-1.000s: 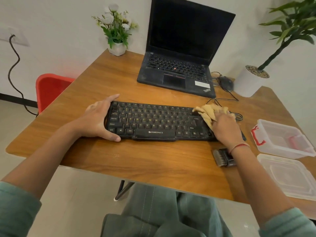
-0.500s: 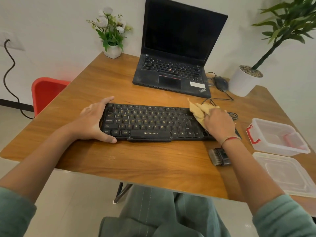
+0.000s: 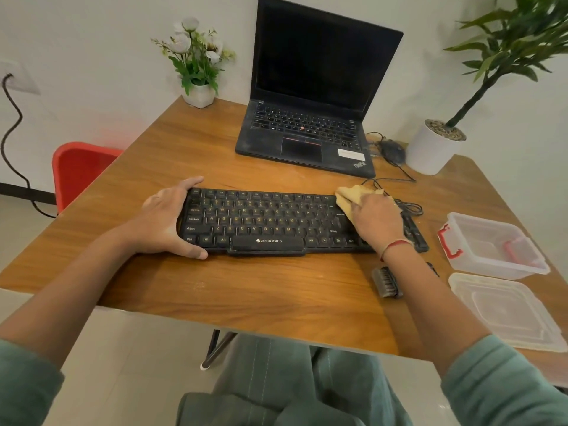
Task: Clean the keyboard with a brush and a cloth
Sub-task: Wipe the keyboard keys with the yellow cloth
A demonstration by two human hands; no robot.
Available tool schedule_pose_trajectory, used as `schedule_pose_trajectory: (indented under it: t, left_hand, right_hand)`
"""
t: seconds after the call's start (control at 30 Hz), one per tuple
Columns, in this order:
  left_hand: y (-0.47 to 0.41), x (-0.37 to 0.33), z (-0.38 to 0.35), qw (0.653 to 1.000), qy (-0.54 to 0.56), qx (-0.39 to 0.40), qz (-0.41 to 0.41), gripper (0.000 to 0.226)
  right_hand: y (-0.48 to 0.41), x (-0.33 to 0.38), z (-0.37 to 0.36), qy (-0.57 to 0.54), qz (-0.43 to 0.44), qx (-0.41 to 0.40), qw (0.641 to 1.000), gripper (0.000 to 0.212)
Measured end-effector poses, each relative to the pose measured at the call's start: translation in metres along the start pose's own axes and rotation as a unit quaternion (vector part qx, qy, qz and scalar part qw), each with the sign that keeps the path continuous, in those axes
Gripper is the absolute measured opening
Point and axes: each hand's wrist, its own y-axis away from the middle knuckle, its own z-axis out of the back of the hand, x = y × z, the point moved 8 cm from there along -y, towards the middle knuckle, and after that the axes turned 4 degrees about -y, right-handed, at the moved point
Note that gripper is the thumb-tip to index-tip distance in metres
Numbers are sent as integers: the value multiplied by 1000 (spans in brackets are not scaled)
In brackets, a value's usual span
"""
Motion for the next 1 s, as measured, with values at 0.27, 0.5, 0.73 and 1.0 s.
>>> schedule_pose_trajectory:
  t: [0.27, 0.5, 0.73, 1.0]
  left_hand:
    - [1, 0, 0, 1000, 9, 6, 3, 128]
    - [2, -3, 2, 1000, 5, -1, -1, 123]
    - [3, -4, 2, 1000, 9, 1, 0, 125]
    - [3, -4, 2, 1000, 9, 0, -5, 126]
  right_hand:
    - [0, -9, -2, 29, 33, 16, 999, 30]
    - [11, 38, -15, -54, 105, 48, 992, 30]
    - [3, 15, -11, 12, 42, 24, 999, 29]
    - [-3, -12, -6, -1, 3, 35, 999, 32]
